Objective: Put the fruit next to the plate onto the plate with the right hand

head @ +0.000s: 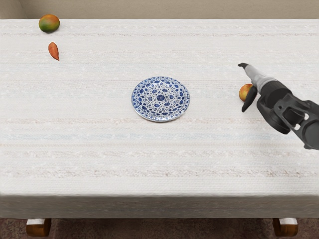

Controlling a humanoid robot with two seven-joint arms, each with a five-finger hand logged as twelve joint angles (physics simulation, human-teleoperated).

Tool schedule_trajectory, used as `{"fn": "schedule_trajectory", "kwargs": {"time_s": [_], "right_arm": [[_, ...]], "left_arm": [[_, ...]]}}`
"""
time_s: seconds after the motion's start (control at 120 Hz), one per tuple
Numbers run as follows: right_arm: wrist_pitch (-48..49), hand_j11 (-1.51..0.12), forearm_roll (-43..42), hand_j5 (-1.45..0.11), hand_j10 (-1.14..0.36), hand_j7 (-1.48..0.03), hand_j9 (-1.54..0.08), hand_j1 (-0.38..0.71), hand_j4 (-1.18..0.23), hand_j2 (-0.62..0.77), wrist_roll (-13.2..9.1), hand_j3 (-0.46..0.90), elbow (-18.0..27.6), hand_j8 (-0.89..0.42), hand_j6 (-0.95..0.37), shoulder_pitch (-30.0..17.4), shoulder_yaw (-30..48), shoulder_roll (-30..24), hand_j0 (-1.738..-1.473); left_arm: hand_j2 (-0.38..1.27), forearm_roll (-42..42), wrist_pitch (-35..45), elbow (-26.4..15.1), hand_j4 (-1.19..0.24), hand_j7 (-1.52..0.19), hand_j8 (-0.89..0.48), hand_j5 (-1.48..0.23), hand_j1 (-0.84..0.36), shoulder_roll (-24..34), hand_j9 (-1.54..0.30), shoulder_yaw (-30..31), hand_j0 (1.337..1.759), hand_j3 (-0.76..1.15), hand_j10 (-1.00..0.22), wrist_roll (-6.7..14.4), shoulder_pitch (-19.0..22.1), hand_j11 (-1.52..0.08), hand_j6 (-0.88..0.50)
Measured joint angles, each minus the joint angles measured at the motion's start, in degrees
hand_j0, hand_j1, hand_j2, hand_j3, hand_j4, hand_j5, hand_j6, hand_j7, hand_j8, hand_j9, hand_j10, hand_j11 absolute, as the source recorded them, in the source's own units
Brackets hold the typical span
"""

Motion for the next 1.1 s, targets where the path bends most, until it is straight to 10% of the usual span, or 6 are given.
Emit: {"fn": "schedule_trajectory", "kwargs": {"time_s": [1.1], "right_arm": [[1.8,-0.53,0.3,-0.53,-0.41,-0.53,-0.53,0.14,-0.41,-0.08,0.0,0.00,-4.5,-0.39,-0.41,1.3,-2.6,0.7,-1.658]], "left_arm": [[0.00,0.0,0.0,0.0,-0.01,-0.01,-0.01,-0.01,0.34,0.0,-0.01,0.0,1.658,0.00,-0.01,0.0,0.0,-0.01,-0.01]]}}
